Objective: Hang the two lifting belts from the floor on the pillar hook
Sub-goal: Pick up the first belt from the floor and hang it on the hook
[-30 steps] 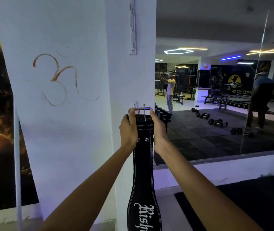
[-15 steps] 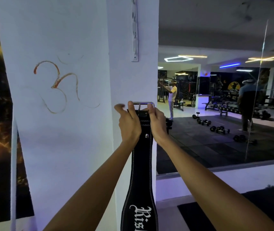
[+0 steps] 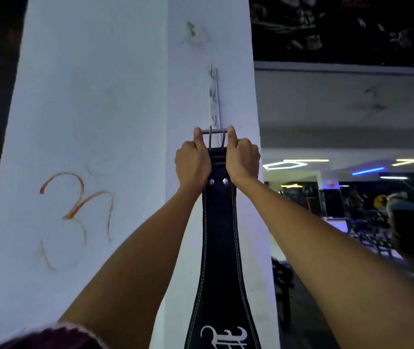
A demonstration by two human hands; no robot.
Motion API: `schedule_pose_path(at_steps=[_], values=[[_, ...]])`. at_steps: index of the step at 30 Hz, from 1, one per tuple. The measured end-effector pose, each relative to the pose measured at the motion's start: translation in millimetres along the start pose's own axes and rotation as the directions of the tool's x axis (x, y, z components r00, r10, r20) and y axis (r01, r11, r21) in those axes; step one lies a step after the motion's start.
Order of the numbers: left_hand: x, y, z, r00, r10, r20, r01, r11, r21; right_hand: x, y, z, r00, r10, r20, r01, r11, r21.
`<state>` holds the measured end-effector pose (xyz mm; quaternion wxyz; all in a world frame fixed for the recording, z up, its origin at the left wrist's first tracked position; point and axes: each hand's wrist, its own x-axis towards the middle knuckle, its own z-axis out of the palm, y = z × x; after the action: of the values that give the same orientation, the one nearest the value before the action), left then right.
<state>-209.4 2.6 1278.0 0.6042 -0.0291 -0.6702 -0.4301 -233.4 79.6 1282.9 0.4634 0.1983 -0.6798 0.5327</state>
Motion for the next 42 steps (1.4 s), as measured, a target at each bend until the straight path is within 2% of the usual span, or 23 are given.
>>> schedule_pose_path(at_steps=[6, 11, 14, 18, 21, 24, 27, 31, 35, 38, 42], values=[[102, -5, 66, 0.998, -0.056, -0.003, 0.056, 0.997, 0.051, 119, 10, 51, 1.0, 0.009, 0.012, -0.009, 1.0, -0.017], [131, -8, 79, 0.99, -0.046, 0.133, 0.014, 0.973, 0.231, 156, 26, 68, 0.994, 0.035, 0.107, -0.035, 0.999, 0.001], [126, -16, 79, 0.994, -0.006, 0.106, -0.019, 0.972, 0.236, 143, 40, 66, 0.992, -0.064, 0.112, 0.063, 0.998, 0.019], [95, -37, 78, 0.984, 0.172, 0.054, -0.177, 0.979, 0.1, 118, 64, 64, 0.959, -0.231, 0.164, 0.186, 0.951, 0.247], [87, -39, 76, 0.976, 0.219, 0.001, -0.217, 0.966, 0.143, 121, 62, 66, 0.967, -0.202, 0.156, 0.15, 0.945, 0.291], [97, -35, 78, 0.989, 0.149, 0.021, -0.15, 0.975, 0.163, 130, 54, 69, 0.983, -0.116, 0.143, 0.086, 0.975, 0.205], [106, -32, 79, 0.996, 0.084, 0.037, -0.089, 0.985, 0.15, 138, 50, 73, 0.985, -0.075, 0.156, 0.03, 0.961, 0.273], [99, -34, 79, 0.996, 0.078, 0.046, -0.082, 0.992, 0.096, 130, 52, 73, 0.979, -0.137, 0.15, 0.085, 0.946, 0.314], [71, -43, 82, 0.994, 0.097, 0.048, -0.097, 0.995, 0.006, 97, 63, 71, 0.976, -0.184, 0.118, 0.107, 0.872, 0.477], [39, -61, 79, 0.984, 0.175, 0.044, -0.169, 0.979, -0.114, 55, 85, 72, 0.969, -0.211, 0.129, 0.119, 0.855, 0.505], [-27, -107, 69, 0.988, 0.092, 0.124, -0.07, 0.983, -0.172, -26, 138, 66, 0.98, -0.129, 0.152, 0.043, 0.88, 0.473]])
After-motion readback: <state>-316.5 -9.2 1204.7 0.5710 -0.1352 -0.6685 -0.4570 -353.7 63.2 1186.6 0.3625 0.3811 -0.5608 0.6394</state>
